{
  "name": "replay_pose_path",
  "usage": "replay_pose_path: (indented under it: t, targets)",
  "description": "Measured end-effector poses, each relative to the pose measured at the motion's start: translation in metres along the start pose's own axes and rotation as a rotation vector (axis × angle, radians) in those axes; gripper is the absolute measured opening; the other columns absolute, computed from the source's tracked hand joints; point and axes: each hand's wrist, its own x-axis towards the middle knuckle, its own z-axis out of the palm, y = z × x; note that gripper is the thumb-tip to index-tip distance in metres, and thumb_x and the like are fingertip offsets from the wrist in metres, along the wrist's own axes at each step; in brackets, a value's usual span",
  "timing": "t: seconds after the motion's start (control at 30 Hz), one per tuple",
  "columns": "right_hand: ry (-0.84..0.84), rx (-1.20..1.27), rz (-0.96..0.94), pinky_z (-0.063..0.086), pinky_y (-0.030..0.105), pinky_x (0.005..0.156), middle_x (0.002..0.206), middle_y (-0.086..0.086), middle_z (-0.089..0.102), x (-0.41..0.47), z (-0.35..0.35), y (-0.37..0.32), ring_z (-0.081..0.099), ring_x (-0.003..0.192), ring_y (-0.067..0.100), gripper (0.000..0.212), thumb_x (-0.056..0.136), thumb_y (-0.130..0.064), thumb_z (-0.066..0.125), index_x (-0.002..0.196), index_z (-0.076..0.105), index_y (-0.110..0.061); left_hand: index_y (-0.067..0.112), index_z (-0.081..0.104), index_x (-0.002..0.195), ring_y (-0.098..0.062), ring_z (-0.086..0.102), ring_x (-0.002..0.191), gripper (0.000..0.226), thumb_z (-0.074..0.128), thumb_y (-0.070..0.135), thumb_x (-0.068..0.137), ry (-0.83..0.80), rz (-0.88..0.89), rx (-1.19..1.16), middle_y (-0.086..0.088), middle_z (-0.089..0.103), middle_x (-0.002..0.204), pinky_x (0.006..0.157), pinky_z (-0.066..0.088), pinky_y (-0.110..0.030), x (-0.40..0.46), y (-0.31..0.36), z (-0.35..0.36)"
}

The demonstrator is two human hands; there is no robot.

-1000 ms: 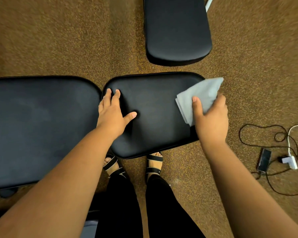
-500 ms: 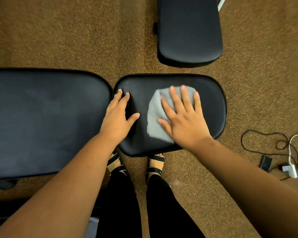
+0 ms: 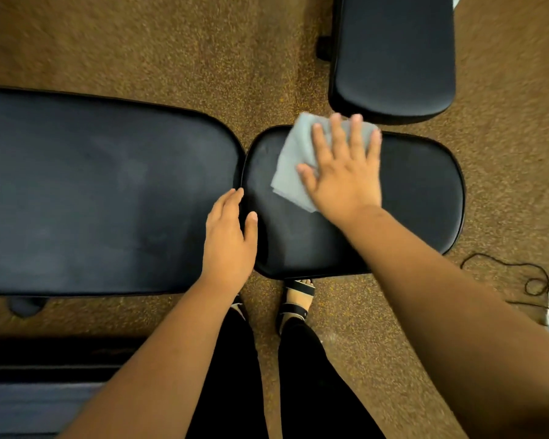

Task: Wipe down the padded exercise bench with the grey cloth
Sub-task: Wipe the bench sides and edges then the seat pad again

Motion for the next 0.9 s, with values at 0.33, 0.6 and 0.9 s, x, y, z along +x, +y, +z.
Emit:
replay_pose_path:
  t: [0.33,0.6,0.9]
  targets:
    - [-0.086,-0.007,-0.515,0.009,0.057,0.119,0.163,0.005,0.019,-0.102,0.026,-0.039,0.008,0.151,0.031,0.058,0.102,-0.048,0.028,0.155,0.025,-0.024,0.011,0.046,0.140,-0.014,0.041,0.130,0.039,0.044,0.016,0.101,0.050,-0.040,-0.073,-0.002,0.047,0.140,0.110,0.031,-0.027,-0.008,0.002,-0.019]
    - [-0.080,0.072,-0.338,0.008,0.050,0.121,0.162,0.005,0.022,-0.103,0.009,0.015,0.012,0.151,0.029,0.059,0.102,-0.049,0.029,0.155,0.023,-0.025,0.014,0.050,0.136,-0.011,0.051,0.117,0.038,0.049,0.018,0.099,-0.030,-0.028,-0.170,0.003,0.050,0.128,0.102,0.045,-0.038,-0.021,0.011,0.002]
    - [0.165,0.422,0.100,0.023,0.050,0.115,0.149,0.010,0.042,-0.105,-0.026,0.033,0.026,0.144,0.033,0.057,0.091,-0.047,0.059,0.138,0.051,-0.017,0.035,0.039,0.141,-0.014,0.055,0.118,0.059,0.063,0.025,0.087,-0.215,-0.058,-0.311,0.006,0.047,0.134,0.099,0.049,-0.042,-0.015,0.035,0.027]
